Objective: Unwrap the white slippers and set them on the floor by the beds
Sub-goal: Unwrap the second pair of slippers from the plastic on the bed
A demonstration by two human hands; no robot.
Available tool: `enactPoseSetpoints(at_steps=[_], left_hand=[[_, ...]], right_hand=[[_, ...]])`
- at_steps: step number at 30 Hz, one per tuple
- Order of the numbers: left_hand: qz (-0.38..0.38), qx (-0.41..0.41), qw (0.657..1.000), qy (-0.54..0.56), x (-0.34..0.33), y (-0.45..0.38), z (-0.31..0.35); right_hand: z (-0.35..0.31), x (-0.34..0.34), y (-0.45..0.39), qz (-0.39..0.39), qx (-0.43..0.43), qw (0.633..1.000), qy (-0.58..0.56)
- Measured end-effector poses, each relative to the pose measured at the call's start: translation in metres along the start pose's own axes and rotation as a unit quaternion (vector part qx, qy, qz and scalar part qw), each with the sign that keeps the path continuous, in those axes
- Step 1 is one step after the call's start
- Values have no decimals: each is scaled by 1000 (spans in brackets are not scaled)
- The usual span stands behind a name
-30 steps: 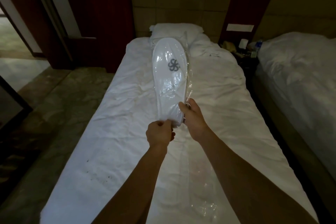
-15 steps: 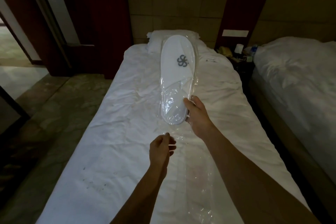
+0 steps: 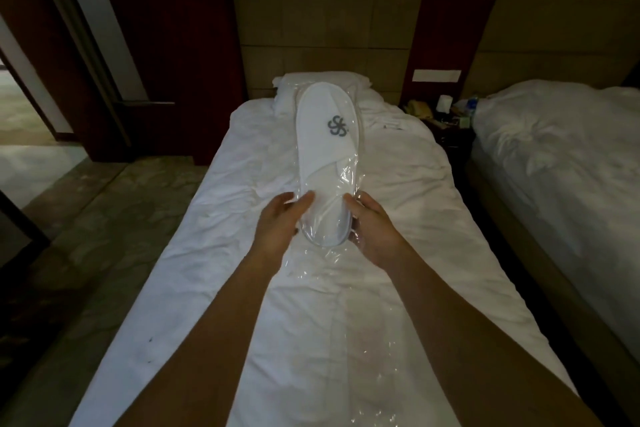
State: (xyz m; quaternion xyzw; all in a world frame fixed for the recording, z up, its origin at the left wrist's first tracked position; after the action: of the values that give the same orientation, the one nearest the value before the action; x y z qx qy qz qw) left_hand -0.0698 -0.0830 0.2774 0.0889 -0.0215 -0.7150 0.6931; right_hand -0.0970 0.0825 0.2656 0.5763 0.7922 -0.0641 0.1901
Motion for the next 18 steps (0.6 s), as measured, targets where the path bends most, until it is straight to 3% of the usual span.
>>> enactPoseSetpoints(at_steps=[2, 5, 8, 9, 11, 12, 13, 15, 18], left_hand=[[-62, 8, 998, -5, -8, -6, 3], [-69, -21, 997, 14, -11, -9, -9], [-42, -35, 998, 35, -10, -11, -22], [-22, -30, 999, 36, -10, -13, -26], [23, -20, 999, 29, -11, -17, -30], [43, -19, 999, 17, -12, -19, -30], [60, -21, 998, 2, -12, -21, -29], [73, -22, 997, -11, -12, -26, -25], [65, -25, 997, 24, -11, -32, -17]], right_hand=[[1, -2, 0, -18, 2, 1000, -1], [5, -3, 3, -14, -4, 1000, 4], [10, -4, 6, 72, 4, 993, 89], [13, -5, 8, 137, 27, 979, 150], [17, -11, 18, 285, 127, 905, 289], [20, -18, 24, 321, 186, 871, 323], [24, -25, 29, 322, 227, 858, 328], [36, -38, 36, 270, 235, 886, 294], [56, -45, 39, 225, 163, 924, 264]])
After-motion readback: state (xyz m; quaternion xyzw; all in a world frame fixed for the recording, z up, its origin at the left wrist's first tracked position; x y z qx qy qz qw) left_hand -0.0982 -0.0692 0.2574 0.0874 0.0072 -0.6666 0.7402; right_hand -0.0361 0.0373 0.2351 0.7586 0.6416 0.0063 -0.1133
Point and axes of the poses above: each hand's wrist, its own y-axis away from the middle knuckle, its own x-axis out of the back of the hand, z = x × y, the point moved 1 cm from there along -y, towards the middle knuckle, and after that the axes turned 13 degrees about -z, right-handed, at the moved point
